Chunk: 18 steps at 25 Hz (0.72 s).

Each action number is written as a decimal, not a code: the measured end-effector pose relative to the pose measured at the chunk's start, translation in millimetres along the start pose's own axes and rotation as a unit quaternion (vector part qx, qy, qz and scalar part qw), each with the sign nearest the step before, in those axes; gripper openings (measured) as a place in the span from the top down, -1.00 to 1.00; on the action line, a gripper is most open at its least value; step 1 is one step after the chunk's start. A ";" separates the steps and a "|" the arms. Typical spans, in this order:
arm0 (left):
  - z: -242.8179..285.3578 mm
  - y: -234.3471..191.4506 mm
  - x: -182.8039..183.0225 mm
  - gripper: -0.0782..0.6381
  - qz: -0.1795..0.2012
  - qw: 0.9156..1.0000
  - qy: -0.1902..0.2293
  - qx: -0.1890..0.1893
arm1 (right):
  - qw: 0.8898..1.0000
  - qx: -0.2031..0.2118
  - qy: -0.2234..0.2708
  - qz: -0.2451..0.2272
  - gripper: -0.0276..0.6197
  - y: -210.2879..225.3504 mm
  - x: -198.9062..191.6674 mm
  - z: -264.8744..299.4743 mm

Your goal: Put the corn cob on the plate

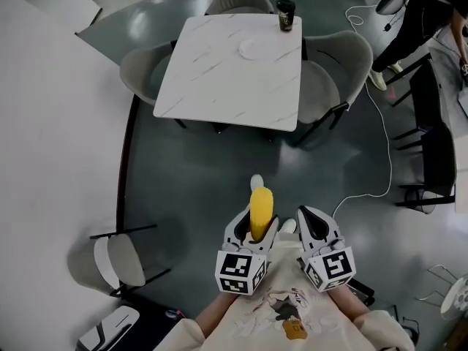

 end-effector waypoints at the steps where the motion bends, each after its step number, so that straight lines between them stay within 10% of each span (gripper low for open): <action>1: 5.3 -6.0 7.0 0.07 0.001 1.000 -0.002 -0.003 | 1.000 -0.003 0.000 0.002 0.92 2.7 4.9 7.6; 18: 77.1 -143.8 137.9 0.07 0.036 0.998 -0.005 -0.060 | 0.996 -0.091 0.016 0.018 0.92 13.3 111.5 159.5</action>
Point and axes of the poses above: the fingertips, and each gripper's own axes: z forward along the fingers, y to its right, x out of its top, the point moved 7 cm from there along -z, backward along the fingers, and after that the axes turned 10 degrees about -y, right-handed, at the moved point
